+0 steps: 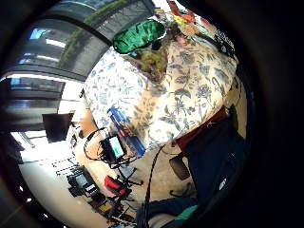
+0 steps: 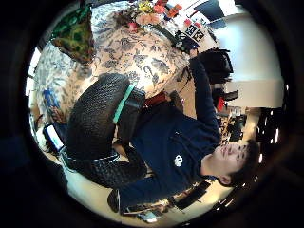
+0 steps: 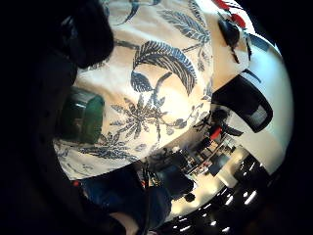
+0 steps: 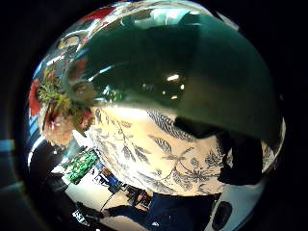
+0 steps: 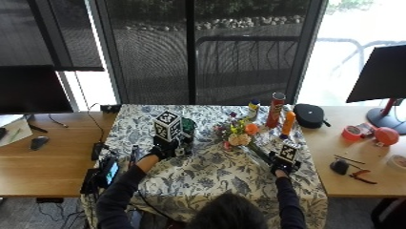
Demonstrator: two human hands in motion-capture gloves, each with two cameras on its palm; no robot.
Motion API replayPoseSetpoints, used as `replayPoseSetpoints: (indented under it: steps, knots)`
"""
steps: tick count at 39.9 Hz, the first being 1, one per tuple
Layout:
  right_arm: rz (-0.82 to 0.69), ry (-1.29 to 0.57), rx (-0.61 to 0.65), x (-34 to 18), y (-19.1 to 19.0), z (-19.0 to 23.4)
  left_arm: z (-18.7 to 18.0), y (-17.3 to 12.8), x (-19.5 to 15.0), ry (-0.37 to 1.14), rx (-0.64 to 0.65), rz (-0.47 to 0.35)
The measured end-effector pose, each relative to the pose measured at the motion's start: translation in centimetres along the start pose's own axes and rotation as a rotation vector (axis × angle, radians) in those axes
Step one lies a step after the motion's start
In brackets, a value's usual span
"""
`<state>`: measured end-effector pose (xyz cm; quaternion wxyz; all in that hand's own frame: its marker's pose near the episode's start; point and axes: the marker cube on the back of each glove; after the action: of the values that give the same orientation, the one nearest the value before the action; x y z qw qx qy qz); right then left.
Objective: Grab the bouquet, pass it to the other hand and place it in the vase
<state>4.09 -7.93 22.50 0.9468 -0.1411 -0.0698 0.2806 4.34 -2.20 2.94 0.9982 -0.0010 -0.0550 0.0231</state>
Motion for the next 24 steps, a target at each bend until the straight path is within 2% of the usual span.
replayPoseSetpoints:
  steps: [6,12,15,17,22,24]
  knots:
    - [-0.006,0.006,0.091,-0.5,-0.2,-1.0,0.4,0.5,0.0,0.019,-0.021,0.013]
    - [0.061,-0.052,0.016,0.2,0.4,-0.7,1.1,1.4,0.3,0.13,-0.086,0.038]
    - [0.036,-0.111,0.098,0.3,-0.4,-1.0,1.2,1.7,0.4,0.116,-0.101,0.034]
    - [-0.036,-0.163,0.129,-0.1,-0.5,-1.2,1.2,1.8,0.4,0.1,-0.11,0.027]
    - [-0.356,-0.363,0.029,-2.1,1.1,-1.6,1.2,1.8,0.4,0.098,-0.137,0.022]
    - [-0.551,-0.524,0.107,-3.6,1.9,-3.0,1.2,1.7,0.5,0.103,-0.149,0.019]
